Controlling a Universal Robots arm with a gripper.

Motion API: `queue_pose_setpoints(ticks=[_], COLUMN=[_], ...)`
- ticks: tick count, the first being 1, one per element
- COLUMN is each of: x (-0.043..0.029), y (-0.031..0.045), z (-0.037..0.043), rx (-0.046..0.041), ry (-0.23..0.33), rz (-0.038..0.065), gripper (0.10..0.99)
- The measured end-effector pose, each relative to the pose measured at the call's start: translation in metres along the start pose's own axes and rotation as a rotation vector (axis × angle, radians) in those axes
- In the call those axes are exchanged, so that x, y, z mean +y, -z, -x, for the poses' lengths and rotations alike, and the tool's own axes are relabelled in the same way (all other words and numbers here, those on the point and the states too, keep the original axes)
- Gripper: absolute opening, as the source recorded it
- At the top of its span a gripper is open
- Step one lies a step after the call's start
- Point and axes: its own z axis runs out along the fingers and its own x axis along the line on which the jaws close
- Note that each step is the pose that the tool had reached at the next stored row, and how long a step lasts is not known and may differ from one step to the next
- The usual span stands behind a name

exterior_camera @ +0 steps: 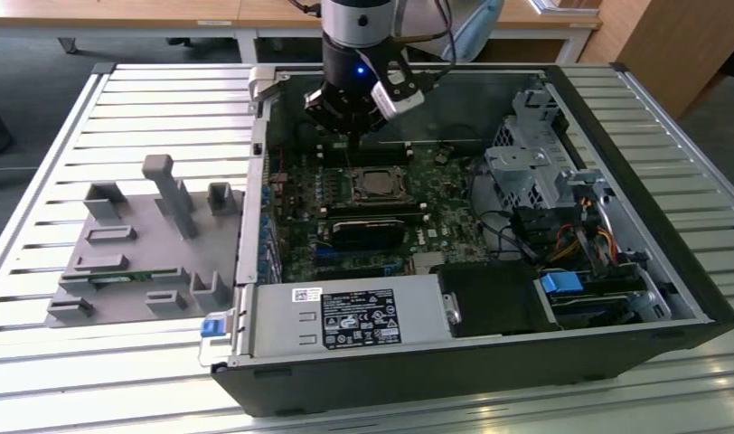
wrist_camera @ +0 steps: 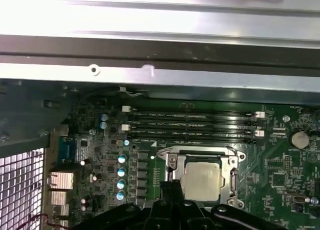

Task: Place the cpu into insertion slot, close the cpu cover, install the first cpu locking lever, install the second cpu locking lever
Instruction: 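Install the first cpu locking lever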

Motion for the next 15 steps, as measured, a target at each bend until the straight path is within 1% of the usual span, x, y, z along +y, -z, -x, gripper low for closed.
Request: queue_pose_setpoints(ticks=[9, 11, 15], x=[0.0005, 0.0018, 0.0072], y=[-0.002, -0.003, -0.0057], z=[-0.0179, -0.0189, -0.0197], rx=[-0.0009, -0.0008, -0.0009], ry=[0.0, 0.0, -0.002], rz=[0.002, 0.001, 0.002], gripper=[0.106, 0.106, 0.106])
